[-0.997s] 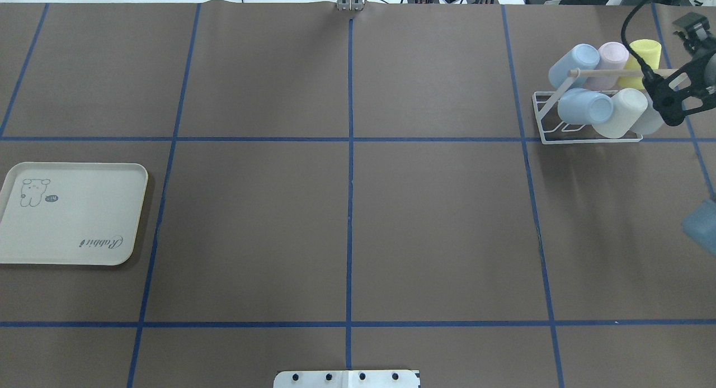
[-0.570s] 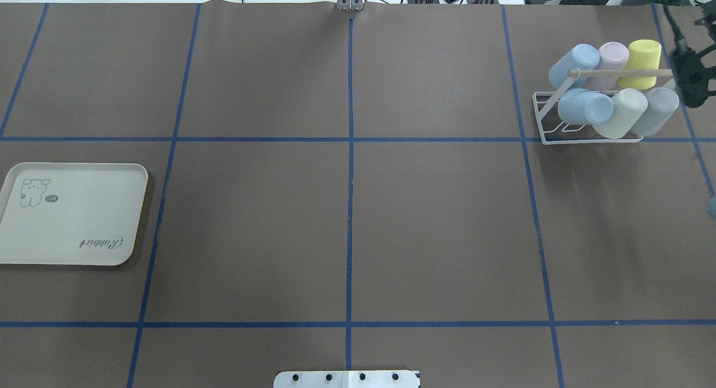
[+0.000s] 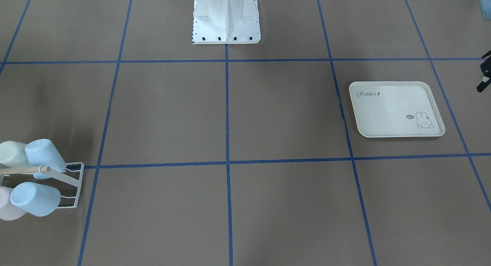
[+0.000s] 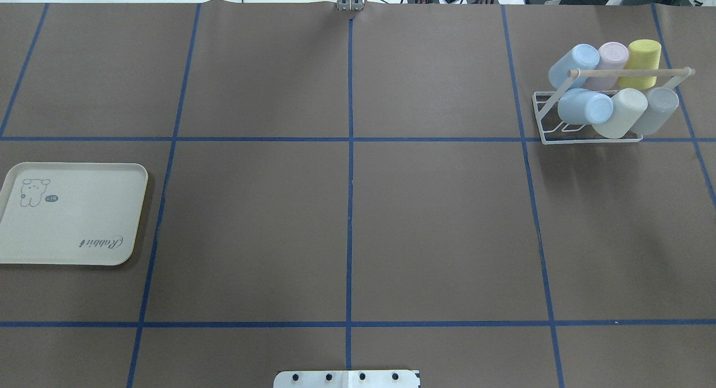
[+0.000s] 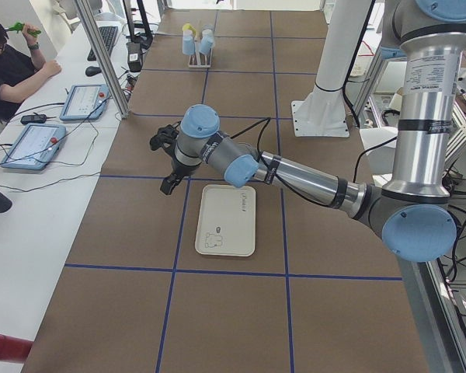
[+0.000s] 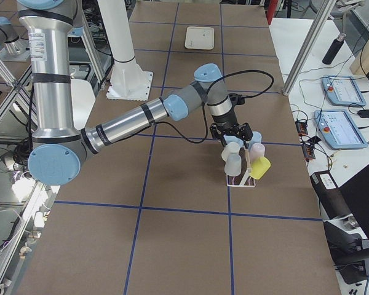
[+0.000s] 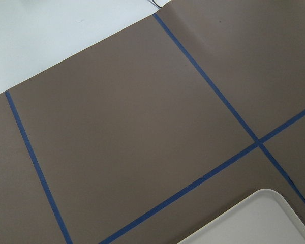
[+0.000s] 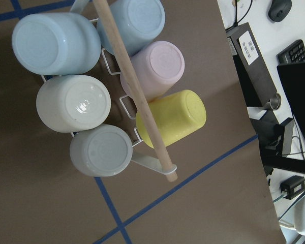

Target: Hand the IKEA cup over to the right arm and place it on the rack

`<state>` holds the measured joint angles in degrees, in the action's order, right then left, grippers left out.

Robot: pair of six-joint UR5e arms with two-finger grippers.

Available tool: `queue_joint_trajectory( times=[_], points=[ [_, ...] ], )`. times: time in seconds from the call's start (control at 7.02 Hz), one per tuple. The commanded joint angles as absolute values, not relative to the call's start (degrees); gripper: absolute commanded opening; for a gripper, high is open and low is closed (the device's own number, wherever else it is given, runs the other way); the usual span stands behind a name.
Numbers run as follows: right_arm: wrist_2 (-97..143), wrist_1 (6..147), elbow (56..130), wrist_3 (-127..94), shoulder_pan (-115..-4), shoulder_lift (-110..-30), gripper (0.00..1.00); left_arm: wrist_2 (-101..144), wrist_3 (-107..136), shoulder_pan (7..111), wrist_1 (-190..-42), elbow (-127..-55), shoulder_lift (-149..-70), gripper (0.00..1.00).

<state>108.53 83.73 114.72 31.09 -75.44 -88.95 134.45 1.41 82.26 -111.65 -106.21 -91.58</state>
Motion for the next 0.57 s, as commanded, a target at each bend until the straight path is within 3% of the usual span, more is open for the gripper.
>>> queue_joint_trajectory(
  times=[0.0, 0.43],
  points=[
    [110.03, 85.95, 114.08, 14.26, -77.25, -92.35, 0.99, 133.95, 0.88, 82.27, -111.71, -105.82, -91.58, 1.00],
    [120.69, 86.22, 108.83, -0.69, -79.52, -97.63, 1.00, 133.51, 0.70, 82.44, -111.53, -106.00, -90.18, 1.00]
  ],
)
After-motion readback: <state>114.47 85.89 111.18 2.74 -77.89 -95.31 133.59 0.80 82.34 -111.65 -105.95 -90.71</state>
